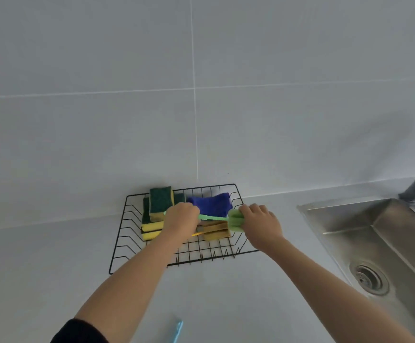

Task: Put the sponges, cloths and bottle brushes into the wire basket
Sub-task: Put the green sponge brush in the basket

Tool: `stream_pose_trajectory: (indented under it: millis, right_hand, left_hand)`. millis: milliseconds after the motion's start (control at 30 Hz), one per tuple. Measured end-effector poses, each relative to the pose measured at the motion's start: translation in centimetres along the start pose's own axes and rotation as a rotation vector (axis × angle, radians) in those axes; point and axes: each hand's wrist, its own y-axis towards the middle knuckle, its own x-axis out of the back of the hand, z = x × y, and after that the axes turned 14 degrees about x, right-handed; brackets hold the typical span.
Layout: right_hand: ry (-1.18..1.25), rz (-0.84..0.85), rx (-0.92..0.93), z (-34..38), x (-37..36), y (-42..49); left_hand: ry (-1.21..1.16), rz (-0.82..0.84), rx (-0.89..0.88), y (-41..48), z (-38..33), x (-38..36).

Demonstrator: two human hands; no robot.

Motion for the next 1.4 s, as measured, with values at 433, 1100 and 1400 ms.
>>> stream_pose_trajectory:
  millis: [433, 1100, 1400]
  right_hand:
    - [0.059, 0.280, 0.138, 2.1, -5.4, 3.8]
    - [0.088, 0.483, 0.117, 1.2, -7.6, 6.1]
    - [0.154, 0.311, 0.118, 2.4, -3.3, 4.3]
  left_hand:
    - [0.013, 0.348, 0.106, 0.2, 3.4, -6.7]
    - [-0.022, 0.540, 0.073, 1.9, 3.2, -9.3]
    - [-0.167, 0.200, 0.083, -0.2, 5.2, -4.3]
